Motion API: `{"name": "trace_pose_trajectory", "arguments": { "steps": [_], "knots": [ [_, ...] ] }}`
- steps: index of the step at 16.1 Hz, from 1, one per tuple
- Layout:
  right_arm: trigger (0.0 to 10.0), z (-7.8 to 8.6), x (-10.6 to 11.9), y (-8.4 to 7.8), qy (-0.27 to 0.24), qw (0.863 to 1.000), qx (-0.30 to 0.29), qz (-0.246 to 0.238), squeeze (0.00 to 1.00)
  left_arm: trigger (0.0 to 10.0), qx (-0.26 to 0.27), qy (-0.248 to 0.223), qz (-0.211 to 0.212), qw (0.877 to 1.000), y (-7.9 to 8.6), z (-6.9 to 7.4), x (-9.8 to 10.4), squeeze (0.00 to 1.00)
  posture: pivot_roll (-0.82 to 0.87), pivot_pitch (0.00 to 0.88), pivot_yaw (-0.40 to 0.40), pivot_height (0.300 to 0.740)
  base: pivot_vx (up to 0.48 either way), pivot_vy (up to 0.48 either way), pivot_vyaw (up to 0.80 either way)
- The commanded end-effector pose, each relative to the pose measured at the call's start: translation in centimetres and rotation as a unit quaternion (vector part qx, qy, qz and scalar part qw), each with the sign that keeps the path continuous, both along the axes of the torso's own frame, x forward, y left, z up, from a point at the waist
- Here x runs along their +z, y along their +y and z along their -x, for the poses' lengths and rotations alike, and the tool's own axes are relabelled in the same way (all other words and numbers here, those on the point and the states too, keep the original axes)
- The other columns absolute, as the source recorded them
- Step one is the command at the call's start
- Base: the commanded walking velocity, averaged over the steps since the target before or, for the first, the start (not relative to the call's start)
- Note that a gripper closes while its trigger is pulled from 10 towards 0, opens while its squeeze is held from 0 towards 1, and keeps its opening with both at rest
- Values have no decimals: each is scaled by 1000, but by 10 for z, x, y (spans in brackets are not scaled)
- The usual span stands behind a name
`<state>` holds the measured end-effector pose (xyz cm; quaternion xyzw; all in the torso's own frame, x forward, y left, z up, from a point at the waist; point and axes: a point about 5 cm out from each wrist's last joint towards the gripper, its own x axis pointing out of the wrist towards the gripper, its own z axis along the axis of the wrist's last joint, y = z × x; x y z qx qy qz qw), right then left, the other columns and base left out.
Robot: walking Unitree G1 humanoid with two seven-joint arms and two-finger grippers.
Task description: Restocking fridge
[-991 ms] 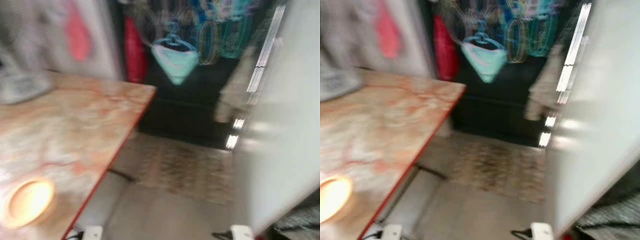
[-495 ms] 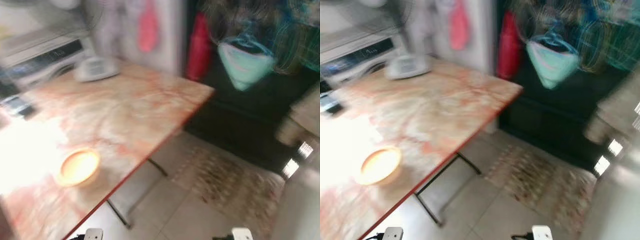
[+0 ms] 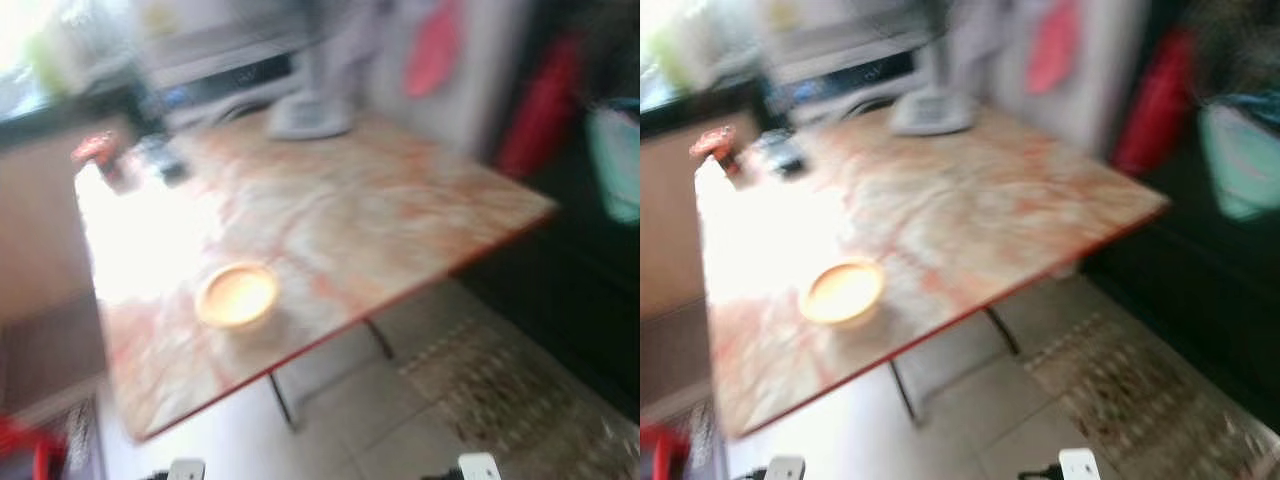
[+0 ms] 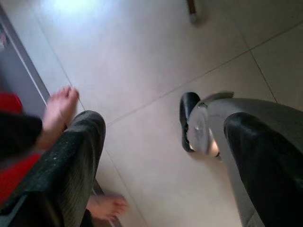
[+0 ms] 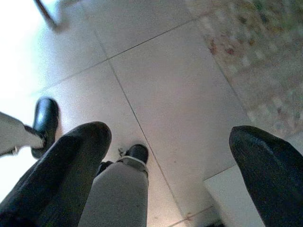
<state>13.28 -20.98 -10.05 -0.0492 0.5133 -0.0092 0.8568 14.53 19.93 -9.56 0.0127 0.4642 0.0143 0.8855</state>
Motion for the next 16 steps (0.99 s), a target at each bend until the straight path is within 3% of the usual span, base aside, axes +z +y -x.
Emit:
{"name": "trace_pose_trajectory", "arguments": {
  "steps": [1,10,15,16],
  "knots": [
    [10000,-4,0,9,-5,1000,9,-10,0,10000,4,6,-7,1000,7,3,0,0,47,18,68,740,0,0,800],
    [10000,-9,2,10,-10,1000,22,-16,0,10000,-1,2,-11,1000,7,-1,1,0,52,4,73,740,0,0,767],
    [10000,-8,1,11,5,997,71,-3,0,10000,11,-21,-23,999,9,-4,4,0,80,0,77,740,0,0,0],
    [10000,-6,0,13,11,996,90,5,0,10000,18,-46,-28,998,11,-6,7,0,85,0,83,740,0,0,0]
  ]
}}
